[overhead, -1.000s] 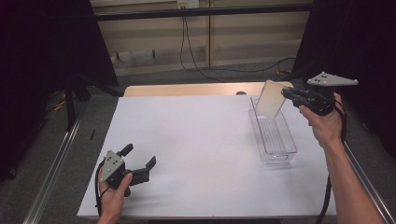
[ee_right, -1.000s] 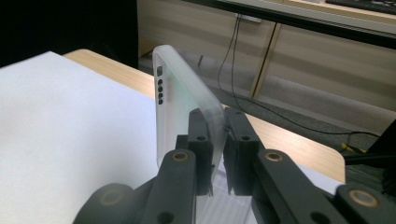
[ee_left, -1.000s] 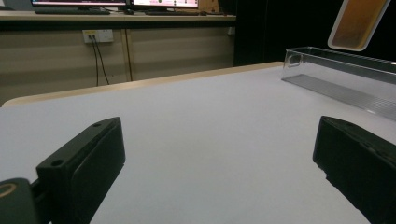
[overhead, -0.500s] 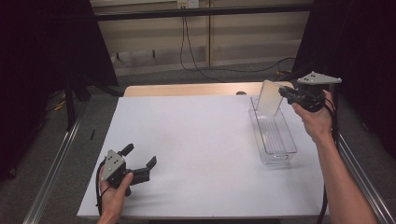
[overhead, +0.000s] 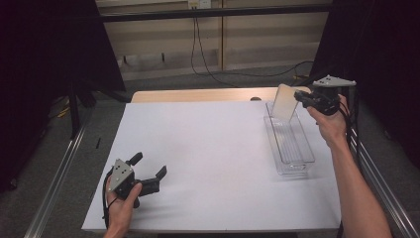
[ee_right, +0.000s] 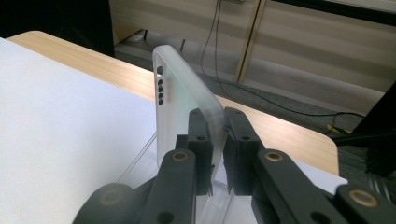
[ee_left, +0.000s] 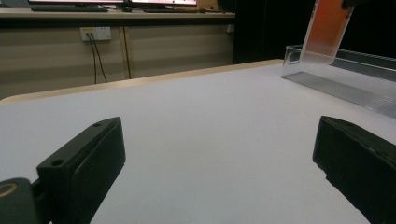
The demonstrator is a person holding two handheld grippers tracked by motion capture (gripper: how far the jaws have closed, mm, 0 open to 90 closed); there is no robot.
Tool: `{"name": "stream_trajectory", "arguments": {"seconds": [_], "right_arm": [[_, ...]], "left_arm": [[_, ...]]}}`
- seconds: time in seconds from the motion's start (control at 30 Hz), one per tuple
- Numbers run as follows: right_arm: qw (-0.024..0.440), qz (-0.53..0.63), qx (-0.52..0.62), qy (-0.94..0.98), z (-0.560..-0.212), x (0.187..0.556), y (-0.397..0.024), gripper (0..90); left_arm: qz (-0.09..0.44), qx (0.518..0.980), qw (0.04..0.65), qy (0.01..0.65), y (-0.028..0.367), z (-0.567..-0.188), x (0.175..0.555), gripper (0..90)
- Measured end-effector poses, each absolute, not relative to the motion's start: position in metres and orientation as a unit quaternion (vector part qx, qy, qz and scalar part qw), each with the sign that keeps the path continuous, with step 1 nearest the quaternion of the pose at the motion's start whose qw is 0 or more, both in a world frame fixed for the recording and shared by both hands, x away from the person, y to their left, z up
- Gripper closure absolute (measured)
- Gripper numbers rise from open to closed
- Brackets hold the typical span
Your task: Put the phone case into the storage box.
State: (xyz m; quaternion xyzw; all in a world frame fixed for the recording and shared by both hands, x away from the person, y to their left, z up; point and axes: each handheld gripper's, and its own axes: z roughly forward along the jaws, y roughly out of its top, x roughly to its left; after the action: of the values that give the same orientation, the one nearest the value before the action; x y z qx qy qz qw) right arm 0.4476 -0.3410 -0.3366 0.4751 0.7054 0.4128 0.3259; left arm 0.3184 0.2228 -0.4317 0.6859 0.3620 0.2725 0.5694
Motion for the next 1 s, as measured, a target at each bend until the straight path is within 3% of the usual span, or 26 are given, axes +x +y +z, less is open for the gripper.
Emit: {"name": "stream_trajectory", "arguments": {"seconds": [1.0], "right_arm": [[0.357, 0.355, 0.447, 0.739, -0.362, 0.481, -0.317, 82.5]], "left_arm": [[0.274, 0.692, 0.566, 0.355, 0.221, -0.433, 0.319, 2.4]]}}
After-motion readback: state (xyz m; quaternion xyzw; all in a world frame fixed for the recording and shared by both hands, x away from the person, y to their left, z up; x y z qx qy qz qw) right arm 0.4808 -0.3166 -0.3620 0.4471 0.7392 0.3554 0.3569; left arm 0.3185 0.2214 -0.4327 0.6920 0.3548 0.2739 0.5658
